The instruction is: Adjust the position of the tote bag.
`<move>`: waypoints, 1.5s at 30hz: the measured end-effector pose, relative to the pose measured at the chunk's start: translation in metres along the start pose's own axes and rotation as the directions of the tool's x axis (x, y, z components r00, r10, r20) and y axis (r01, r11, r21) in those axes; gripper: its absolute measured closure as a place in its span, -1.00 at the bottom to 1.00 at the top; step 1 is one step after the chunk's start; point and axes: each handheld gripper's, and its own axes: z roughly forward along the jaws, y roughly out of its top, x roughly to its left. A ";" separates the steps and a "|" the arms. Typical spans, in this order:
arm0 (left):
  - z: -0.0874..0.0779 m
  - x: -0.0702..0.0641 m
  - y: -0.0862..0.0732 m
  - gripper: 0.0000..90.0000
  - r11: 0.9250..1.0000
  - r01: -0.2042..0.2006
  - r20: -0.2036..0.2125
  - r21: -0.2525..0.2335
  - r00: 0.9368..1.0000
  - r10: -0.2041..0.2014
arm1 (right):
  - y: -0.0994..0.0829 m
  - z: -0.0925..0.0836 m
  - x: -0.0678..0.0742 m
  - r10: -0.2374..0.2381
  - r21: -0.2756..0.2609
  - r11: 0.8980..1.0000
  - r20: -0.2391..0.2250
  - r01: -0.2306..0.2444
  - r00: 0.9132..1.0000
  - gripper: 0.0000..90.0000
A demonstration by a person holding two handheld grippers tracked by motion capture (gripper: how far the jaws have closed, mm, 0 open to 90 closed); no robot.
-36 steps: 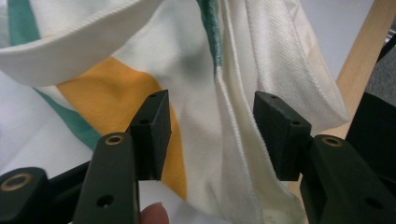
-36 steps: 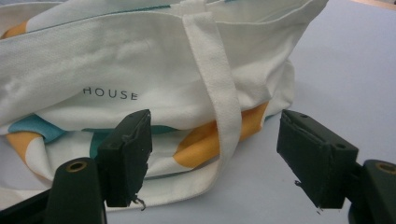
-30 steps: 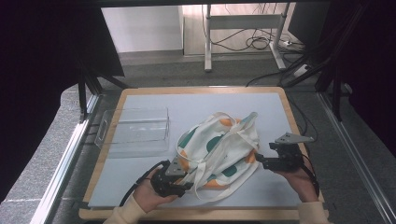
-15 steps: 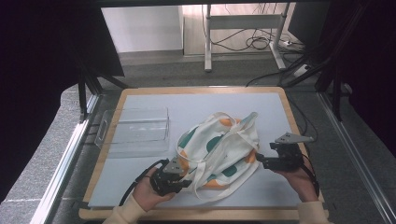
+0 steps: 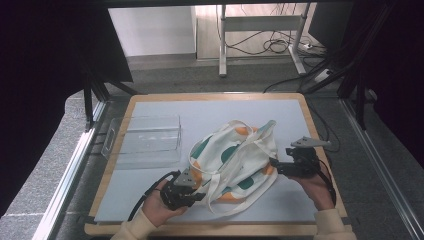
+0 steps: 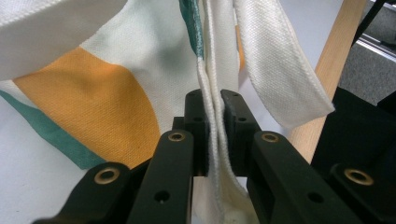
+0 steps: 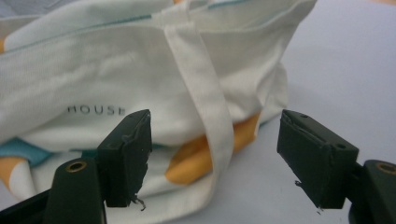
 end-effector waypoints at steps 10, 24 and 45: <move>0.001 0.000 -0.001 0.83 1.000 -0.002 0.004 -0.006 1.000 0.002 | 0.036 0.017 -0.009 0.051 -0.001 0.999 0.042 -0.051 0.998 -0.36; 0.001 0.000 -0.001 0.83 1.000 -0.012 0.001 -0.002 1.000 0.012 | 0.072 0.050 -0.024 0.133 0.052 0.989 0.133 -0.141 0.982 -0.39; 0.001 -0.002 -0.001 0.83 1.000 -0.020 -0.004 -0.001 1.000 0.020 | 0.085 0.093 -0.039 0.236 0.091 0.962 0.206 -0.259 0.950 -0.47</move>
